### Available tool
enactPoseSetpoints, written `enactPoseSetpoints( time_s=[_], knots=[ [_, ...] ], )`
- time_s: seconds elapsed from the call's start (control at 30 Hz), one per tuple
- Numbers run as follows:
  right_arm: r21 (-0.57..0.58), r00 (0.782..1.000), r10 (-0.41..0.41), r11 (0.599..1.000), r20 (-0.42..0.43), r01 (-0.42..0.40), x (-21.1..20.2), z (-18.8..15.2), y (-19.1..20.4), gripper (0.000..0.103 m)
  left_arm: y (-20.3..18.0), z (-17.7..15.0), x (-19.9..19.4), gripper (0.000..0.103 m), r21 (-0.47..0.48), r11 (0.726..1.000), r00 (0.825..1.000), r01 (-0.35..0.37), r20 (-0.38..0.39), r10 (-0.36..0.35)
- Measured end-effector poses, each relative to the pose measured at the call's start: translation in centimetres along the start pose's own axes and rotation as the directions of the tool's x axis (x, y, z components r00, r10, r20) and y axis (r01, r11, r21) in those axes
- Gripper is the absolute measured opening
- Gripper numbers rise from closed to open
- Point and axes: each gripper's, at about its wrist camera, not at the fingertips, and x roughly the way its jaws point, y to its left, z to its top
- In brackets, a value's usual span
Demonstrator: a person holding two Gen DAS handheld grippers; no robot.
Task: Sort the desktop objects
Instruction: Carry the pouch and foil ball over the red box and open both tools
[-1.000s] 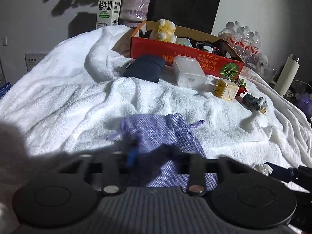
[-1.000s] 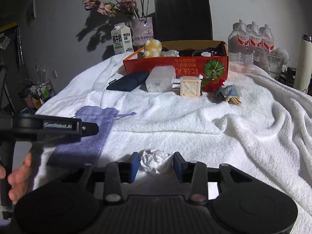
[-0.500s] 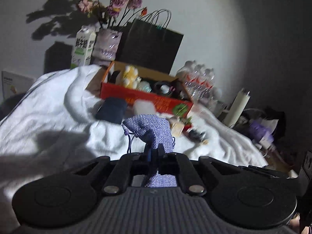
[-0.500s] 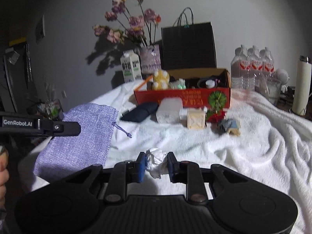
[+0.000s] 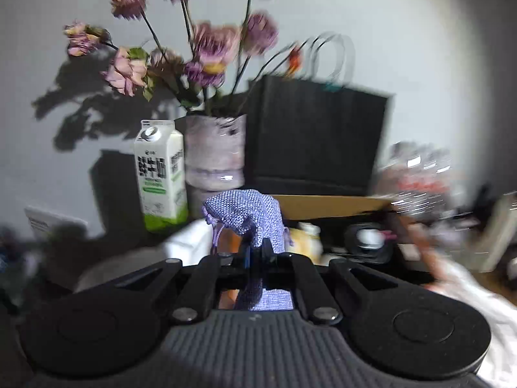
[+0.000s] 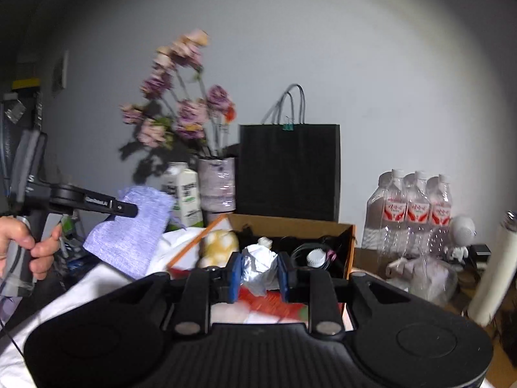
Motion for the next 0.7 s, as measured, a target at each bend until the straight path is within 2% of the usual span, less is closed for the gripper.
enactPoseSetpoints(
  time_s=[0.07, 0.13, 0.23, 0.3, 0.37, 0.4, 0.53, 0.57, 0.6, 0.67, 0.7],
  knots=[
    [0.011, 0.999, -0.006, 1.0, -0.035, 0.007, 4.3, 1.0, -0.6, 0.022, 0.0, 1.0, 4.7, 0.007, -0.033, 0.999, 0.998, 0.016, -0.059, -0.018],
    [0.007, 0.998, -0.013, 1.0, -0.063, 0.013, 8.3, 1.8, -1.0, 0.022, -0.3, 1.5, 9.2, 0.007, -0.07, 0.998, 0.994, -0.01, -0.108, 0.003],
    [-0.022, 0.993, -0.023, 1.0, -0.117, 0.021, 14.3, 2.6, -1.0, 0.022, -2.4, 1.8, 14.5, 0.008, 0.043, 0.998, 0.987, -0.047, -0.149, 0.053],
    [-0.008, 0.988, -0.013, 1.0, -0.154, 0.012, 18.2, 3.0, -1.2, 0.022, -3.8, 1.6, 17.1, 0.011, 0.134, 0.987, 0.981, -0.087, -0.158, 0.108],
    [0.046, 0.981, 0.025, 0.999, -0.193, -0.016, 22.0, 3.1, -2.0, 0.022, -4.7, 1.6, 18.1, 0.039, 0.184, 0.979, 0.987, -0.088, -0.118, 0.11],
    [0.063, 0.975, 0.041, 0.998, -0.217, -0.028, 23.9, 3.1, -2.2, 0.022, -4.8, 1.7, 18.3, 0.062, 0.196, 0.979, 0.99, -0.062, -0.112, 0.085],
    [0.154, 0.954, 0.081, 0.987, -0.287, -0.038, 29.3, 2.5, -2.7, 0.026, -3.7, 3.2, 17.9, 0.064, 0.085, 0.996, 0.994, -0.003, -0.106, 0.012],
    [0.163, 0.948, 0.078, 0.986, -0.31, -0.028, 30.0, 2.3, -2.6, 0.032, -3.2, 3.6, 17.6, 0.064, 0.051, 0.999, 0.994, 0.013, -0.109, -0.007],
    [0.165, 0.943, 0.066, 0.986, -0.327, -0.012, 30.4, 2.2, -2.5, 0.042, -2.9, 4.0, 17.2, 0.064, 0.027, 0.999, 0.994, 0.019, -0.109, -0.016],
    [0.168, 0.947, 0.057, 0.986, -0.315, -0.003, 29.9, 2.3, -2.4, 0.055, -2.1, 4.5, 16.5, 0.067, -0.002, 1.0, 0.993, 0.024, -0.113, -0.024],
    [0.168, 0.952, 0.051, 0.986, -0.301, 0.0, 29.4, 2.4, -2.4, 0.056, -2.1, 4.8, 16.1, 0.07, -0.016, 1.0, 0.993, 0.024, -0.117, -0.025]
  ],
)
